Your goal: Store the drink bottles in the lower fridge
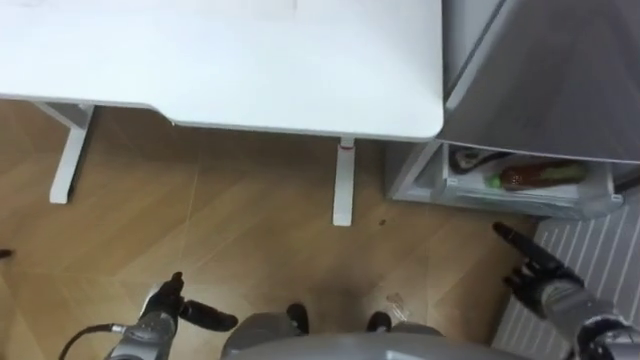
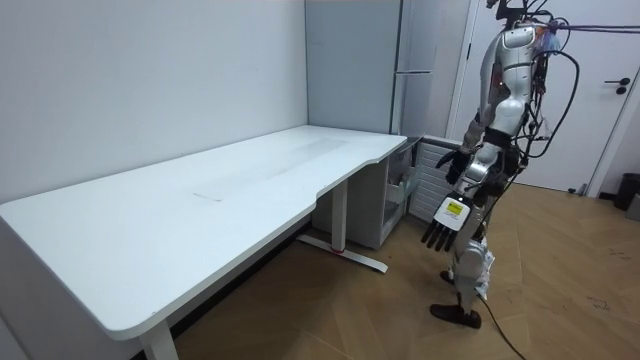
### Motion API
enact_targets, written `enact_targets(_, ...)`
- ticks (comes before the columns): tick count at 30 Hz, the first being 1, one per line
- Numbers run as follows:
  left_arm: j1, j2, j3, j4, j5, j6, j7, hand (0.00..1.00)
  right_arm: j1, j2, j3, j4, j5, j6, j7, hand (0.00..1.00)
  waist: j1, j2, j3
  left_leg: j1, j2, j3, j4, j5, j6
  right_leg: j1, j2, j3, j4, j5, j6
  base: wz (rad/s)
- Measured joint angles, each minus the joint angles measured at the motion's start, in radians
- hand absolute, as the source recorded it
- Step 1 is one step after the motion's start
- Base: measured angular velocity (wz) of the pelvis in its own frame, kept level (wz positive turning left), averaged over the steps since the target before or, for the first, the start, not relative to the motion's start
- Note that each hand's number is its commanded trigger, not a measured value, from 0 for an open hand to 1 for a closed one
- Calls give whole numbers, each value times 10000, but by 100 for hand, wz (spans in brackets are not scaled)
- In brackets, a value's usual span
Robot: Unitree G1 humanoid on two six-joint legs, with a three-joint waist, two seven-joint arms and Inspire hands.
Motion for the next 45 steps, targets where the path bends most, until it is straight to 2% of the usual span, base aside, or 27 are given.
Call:
enact_targets(1,63,-48,75,-43,-7,-36,149,0,184,131,20,44,-160,-6,-12,0,-134,6,13,154,13,-5,-37,-14,-19,202,30,3,-127,-7,0,0)
enact_targets(6,381,-133,145,-62,4,-112,258,0,899,661,99,49,-145,-12,55,0,-311,15,35,775,35,-91,-47,-228,-87,919,100,-1,-317,-117,21,1)
enact_targets(8,542,-329,699,-159,0,-124,283,0,1180,789,-196,41,-238,-12,108,0,-441,48,35,1021,29,-81,-52,-307,-89,1102,101,24,-341,-162,46,0)
enact_targets(10,790,-407,960,-265,-12,-124,281,0,1360,863,-516,33,-235,-11,205,0,-505,65,40,1119,25,-82,-48,-357,-93,1310,101,26,-381,-187,61,0)
enact_targets(13,1023,-503,1225,-373,-13,-125,279,0,1600,876,-886,46,-297,-7,246,0,-562,118,26,1308,26,-74,-34,-457,-92,1516,116,70,-463,-214,87,-2)
enact_targets(15,1110,-561,1281,-363,-9,-118,264,0,1613,881,-1141,71,-584,7,248,0,-626,144,35,1396,25,-55,-55,-482,-89,1577,117,130,-462,-220,95,-6)
enact_targets(17,1292,-660,1624,-314,-13,-107,190,0,1598,902,-1476,104,-1265,9,302,0,-729,135,56,1605,16,-25,-132,-517,-83,1742,116,170,-472,-267,119,-4)
enact_targets(27,1419,-678,1698,-232,124,36,-369,0,1532,910,-2063,152,-2705,15,-50,0,-828,84,33,1960,5,-26,-160,-593,-91,2083,107,185,-466,-347,143,-1)
enact_targets(35,1538,-727,2101,-215,565,334,-451,0,1649,1130,-2289,319,-2542,40,-362,0,-930,5,65,2051,0,-56,-139,-636,-84,2121,116,265,-463,-401,151,0)
enact_targets(42,1557,-746,2181,-217,761,334,-522,0,1832,1189,-2288,348,-2257,128,-363,0,-1020,22,53,2097,-1,-55,-149,-646,-93,2157,127,305,-454,-404,151,0)
enact_targets(45,1552,-749,2066,-217,755,334,-488,0,1928,1318,-2290,366,-1225,142,-368,0,-1117,14,22,2121,-1,-85,-147,-652,-94,2236,129,303,-453,-404,150,0)
